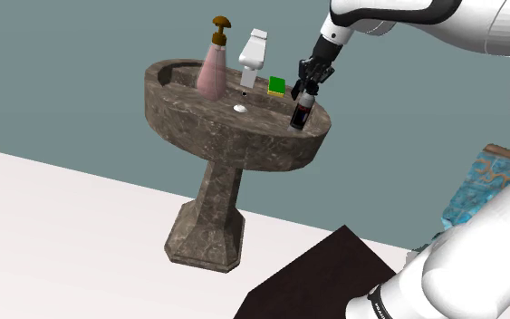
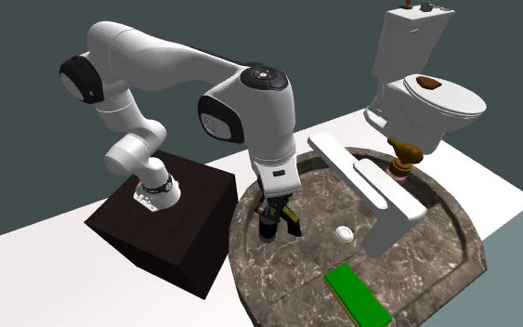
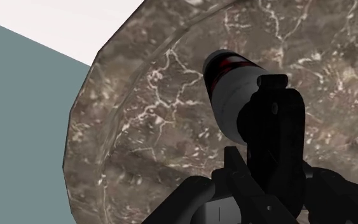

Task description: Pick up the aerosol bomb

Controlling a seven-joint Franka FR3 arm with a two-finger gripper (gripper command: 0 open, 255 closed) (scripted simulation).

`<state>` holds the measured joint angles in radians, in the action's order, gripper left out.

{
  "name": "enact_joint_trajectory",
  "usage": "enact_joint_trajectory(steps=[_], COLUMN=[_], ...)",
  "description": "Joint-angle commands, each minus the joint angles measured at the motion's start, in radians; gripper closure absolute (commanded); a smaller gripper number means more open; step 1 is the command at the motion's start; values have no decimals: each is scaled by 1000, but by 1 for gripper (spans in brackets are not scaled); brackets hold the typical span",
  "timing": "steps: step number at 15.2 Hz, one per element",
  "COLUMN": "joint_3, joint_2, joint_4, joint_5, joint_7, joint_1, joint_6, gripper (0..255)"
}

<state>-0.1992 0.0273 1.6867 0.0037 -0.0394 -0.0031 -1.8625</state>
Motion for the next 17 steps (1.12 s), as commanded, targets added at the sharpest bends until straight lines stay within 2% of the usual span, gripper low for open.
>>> enact_joint_trajectory(steps=[1, 15, 17], joint_3=[0, -4, -4], joint_2=[3, 51, 52], joint_4=[-15, -266, -269], joint_5=[0, 11, 11], joint_7=[0, 7, 7], joint_1=[0, -5, -6], joint_6=[14, 218, 221], gripper=[255, 255, 255])
